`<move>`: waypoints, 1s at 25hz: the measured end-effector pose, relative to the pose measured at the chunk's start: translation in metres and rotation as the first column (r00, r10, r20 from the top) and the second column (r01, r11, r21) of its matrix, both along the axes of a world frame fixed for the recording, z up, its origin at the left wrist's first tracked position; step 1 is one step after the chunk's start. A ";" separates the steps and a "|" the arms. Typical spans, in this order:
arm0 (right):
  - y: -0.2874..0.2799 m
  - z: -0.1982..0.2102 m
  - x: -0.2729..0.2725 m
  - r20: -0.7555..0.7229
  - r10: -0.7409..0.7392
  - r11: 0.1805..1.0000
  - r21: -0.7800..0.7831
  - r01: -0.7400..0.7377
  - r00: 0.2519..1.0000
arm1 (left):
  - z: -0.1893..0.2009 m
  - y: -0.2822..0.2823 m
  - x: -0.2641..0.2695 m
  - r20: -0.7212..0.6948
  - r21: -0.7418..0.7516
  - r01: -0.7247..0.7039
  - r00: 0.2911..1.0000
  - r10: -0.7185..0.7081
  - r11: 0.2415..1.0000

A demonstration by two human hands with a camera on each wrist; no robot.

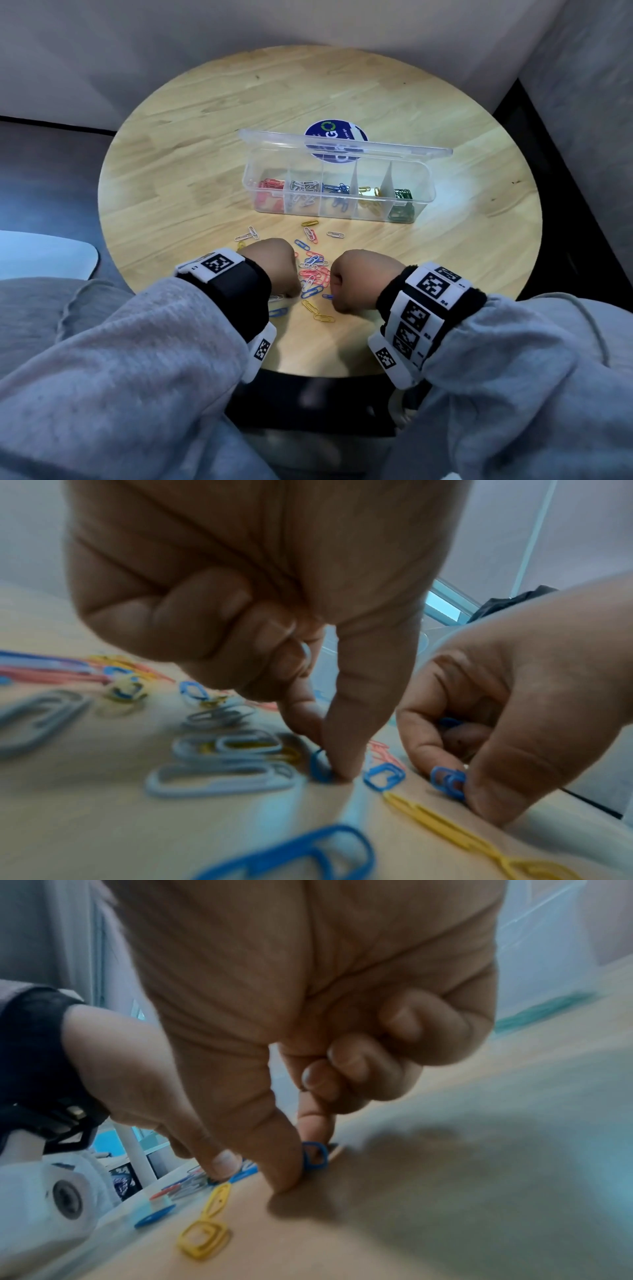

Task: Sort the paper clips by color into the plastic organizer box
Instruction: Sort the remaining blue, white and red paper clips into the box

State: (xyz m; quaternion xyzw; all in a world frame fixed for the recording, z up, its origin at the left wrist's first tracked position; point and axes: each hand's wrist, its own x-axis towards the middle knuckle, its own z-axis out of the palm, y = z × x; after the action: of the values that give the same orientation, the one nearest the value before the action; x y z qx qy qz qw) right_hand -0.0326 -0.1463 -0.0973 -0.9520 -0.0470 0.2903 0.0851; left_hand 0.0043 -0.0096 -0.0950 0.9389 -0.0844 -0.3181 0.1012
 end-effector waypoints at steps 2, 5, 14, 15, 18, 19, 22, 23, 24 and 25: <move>-0.004 0.002 0.001 -0.025 -0.021 0.999 0.040 0.022 0.999 | 0.003 0.003 0.002 -0.039 -0.039 -0.023 0.999 0.022 0.999; -0.018 0.010 0.008 -0.097 -0.153 0.956 0.236 0.172 0.983 | 0.013 0.011 0.009 -0.155 -0.226 -0.144 0.982 0.111 0.963; -0.031 0.013 0.018 -0.511 -0.331 0.322 0.729 0.604 0.794 | 0.052 0.036 0.028 -0.466 -0.720 -0.580 0.811 0.354 0.381; -0.030 0.012 0.017 -0.528 -0.320 0.307 0.727 0.614 0.786 | 0.053 0.037 0.028 -0.478 -0.716 -0.594 0.800 0.363 0.366; -0.028 0.011 0.017 -0.578 -0.313 0.274 0.704 0.655 0.753 | 0.052 0.040 0.029 -0.511 -0.679 -0.640 0.763 0.395 0.359; -0.028 0.011 0.017 -0.587 -0.318 0.271 0.696 0.665 0.744 | 0.051 0.041 0.029 -0.522 -0.662 -0.656 0.751 0.405 0.362; -0.027 0.013 0.017 -0.609 -0.331 0.243 0.683 0.689 0.721 | 0.047 0.040 0.031 -0.544 -0.626 -0.685 0.726 0.422 0.372; -0.027 0.014 0.017 -0.612 -0.332 0.235 0.683 0.691 0.718 | 0.046 0.039 0.031 -0.551 -0.622 -0.693 0.718 0.425 0.364; -0.026 0.015 0.017 -0.613 -0.334 0.229 0.684 0.693 0.716 | 0.045 0.038 0.031 -0.559 -0.619 -0.701 0.710 0.429 0.353; -0.025 0.016 0.017 -0.615 -0.338 0.222 0.684 0.695 0.713 | 0.044 0.037 0.031 -0.563 -0.618 -0.704 0.706 0.429 0.348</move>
State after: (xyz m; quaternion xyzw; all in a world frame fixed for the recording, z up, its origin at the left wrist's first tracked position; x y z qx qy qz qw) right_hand -0.0153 -0.1717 -0.0813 -0.6482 0.1487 0.3303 0.6698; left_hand 0.0355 0.0277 -0.0511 0.6929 0.1340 -0.3268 0.6286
